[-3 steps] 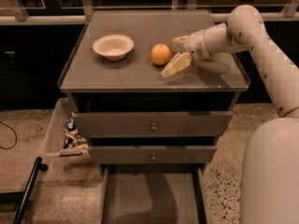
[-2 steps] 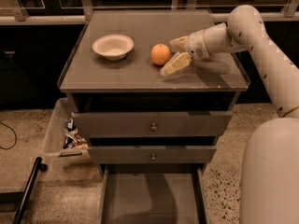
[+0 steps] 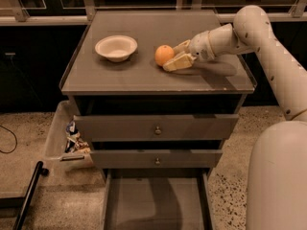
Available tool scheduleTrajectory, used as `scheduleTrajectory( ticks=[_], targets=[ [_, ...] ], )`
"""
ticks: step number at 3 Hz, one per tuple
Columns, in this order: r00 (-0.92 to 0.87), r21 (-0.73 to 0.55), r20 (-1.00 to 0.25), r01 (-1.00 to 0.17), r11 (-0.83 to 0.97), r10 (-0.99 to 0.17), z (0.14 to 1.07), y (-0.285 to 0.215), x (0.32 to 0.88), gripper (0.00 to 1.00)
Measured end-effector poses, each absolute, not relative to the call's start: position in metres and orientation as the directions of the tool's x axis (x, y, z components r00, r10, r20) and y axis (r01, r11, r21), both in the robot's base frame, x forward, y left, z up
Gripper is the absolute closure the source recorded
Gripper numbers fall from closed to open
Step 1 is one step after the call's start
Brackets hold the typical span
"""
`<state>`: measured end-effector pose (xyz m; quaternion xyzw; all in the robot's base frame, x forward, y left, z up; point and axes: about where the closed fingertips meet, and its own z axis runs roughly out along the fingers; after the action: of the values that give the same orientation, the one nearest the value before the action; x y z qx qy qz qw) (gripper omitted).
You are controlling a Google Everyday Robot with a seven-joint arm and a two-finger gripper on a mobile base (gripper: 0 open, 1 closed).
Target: Place orange into bottom drawer
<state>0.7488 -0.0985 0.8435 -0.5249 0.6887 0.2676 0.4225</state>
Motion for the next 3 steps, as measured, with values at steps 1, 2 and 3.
scheduleTrajectory(
  ticks=[1, 2, 3],
  targets=[
    [-0.092, -0.075, -0.863, -0.949, 0.306, -0.497, 0.8435, -0.0984, 0.7488, 0.64],
    [-0.092, -0.075, -0.863, -0.949, 0.306, -0.497, 0.8435, -0.0984, 0.7488, 0.47],
    [-0.092, -0.075, -0.863, -0.949, 0.306, -0.497, 0.8435, -0.0984, 0.7488, 0.22]
  ],
)
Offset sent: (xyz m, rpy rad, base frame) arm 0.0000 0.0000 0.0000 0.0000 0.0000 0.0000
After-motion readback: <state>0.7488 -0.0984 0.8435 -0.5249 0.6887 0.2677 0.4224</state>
